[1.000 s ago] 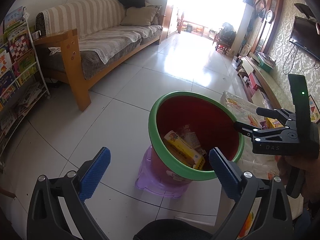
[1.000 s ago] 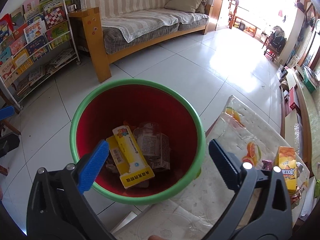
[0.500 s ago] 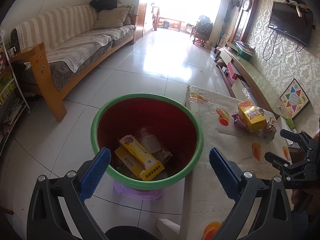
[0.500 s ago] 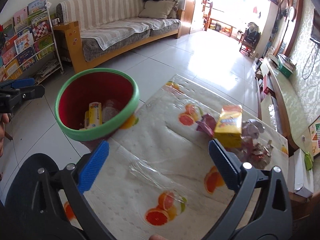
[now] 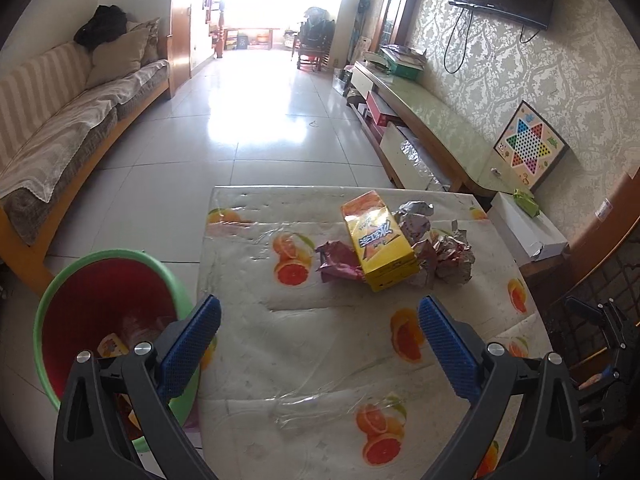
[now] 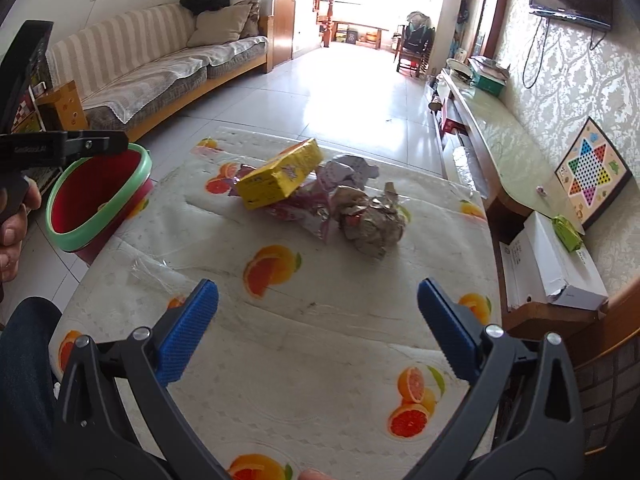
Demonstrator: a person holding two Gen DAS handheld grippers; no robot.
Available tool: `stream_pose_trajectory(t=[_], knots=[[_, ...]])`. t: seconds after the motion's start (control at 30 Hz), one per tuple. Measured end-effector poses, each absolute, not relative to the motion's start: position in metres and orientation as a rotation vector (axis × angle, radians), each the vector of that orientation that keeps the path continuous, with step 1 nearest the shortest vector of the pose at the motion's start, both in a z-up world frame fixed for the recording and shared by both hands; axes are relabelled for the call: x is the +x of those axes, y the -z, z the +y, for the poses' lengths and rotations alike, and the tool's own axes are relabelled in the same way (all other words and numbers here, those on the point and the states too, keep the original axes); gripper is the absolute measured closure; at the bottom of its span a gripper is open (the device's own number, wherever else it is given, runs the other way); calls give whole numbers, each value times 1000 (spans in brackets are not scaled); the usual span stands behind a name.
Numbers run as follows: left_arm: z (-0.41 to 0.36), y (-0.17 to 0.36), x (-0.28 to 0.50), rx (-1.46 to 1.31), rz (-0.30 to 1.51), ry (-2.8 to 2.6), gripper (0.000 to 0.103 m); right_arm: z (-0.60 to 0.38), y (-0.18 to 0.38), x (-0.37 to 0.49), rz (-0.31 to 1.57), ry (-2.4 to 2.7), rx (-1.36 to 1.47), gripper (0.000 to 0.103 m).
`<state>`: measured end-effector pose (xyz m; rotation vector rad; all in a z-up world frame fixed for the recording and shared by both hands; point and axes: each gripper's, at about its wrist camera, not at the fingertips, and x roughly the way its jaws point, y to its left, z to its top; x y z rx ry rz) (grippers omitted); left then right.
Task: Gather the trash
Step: 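Move both tools back over the table and grasp the orange drink carton with the left tool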
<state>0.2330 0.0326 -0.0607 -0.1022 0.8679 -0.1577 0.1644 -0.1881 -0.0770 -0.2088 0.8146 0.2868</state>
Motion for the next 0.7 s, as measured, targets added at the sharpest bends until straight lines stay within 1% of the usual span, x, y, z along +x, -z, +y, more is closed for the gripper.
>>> stream_pose_trajectory(t=[0.23,0.4,0.53,0.6,0.7], knots=[[-17,81,297,-133,936,237,8,-243,86,159,839,-208,-149,5],[-25,102,333,-185,1018,222,8,-270,95,153,860,-171,-108,5],[-23,124,357,-279,1081,214,9,-282,102,149,877,-151,-82,5],[-20,136,366,-327,1113,196,13,-287,105,148,882,-144,-67,5],[-18,151,374,-393,1147,187,16,-296,109,146,889,-133,-52,5]])
